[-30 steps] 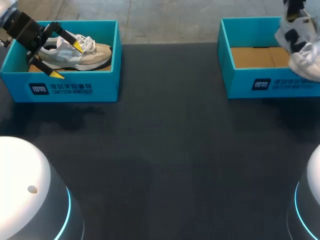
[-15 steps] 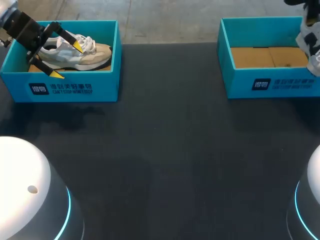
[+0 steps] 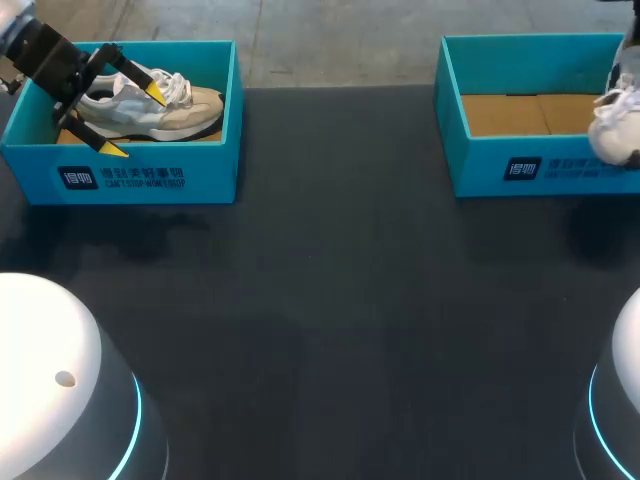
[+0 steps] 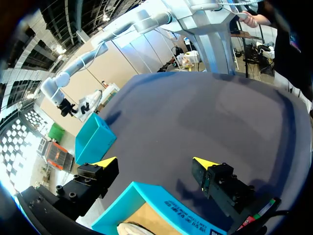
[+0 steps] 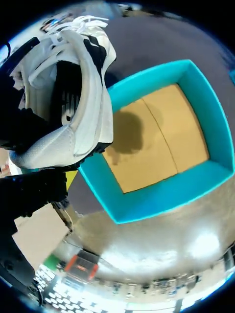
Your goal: Take the shoe out of the shoebox, open the shoe tongue, remove and reinsert the insole, then place the shoe into the shoebox
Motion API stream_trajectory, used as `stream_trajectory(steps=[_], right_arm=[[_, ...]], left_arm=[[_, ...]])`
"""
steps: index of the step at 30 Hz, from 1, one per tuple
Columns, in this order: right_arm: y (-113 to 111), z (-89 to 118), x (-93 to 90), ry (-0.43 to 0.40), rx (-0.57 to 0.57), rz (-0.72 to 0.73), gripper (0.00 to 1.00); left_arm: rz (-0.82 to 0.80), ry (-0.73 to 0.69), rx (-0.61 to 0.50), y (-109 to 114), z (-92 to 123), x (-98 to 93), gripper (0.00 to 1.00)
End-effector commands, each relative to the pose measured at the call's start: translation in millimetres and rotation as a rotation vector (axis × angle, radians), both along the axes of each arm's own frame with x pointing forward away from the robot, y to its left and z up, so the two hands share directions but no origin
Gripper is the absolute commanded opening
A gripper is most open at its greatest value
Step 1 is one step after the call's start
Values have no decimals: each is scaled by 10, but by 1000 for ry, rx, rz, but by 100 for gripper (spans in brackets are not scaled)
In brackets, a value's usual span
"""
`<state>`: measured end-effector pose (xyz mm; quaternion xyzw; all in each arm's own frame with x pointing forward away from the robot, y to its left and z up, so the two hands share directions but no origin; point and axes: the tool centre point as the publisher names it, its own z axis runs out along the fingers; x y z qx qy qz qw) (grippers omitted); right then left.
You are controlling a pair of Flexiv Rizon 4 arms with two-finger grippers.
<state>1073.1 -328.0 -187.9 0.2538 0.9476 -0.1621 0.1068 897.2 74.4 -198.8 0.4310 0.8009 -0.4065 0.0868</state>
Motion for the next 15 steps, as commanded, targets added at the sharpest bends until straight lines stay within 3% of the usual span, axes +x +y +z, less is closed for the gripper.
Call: stream_trajectory(steps=[1, 7, 15], right_arm=[[-53, 31, -35, -74, 66, -408, 0], [-102, 83, -144, -185, -21, -749, 0], [-154, 90, -208, -212, -23, -1019, 0]], left_arm=[[-2, 0, 3, 2, 3, 3, 100], [-2, 0, 3, 2, 3, 3, 100], [-2, 0, 3, 2, 3, 3, 100]])
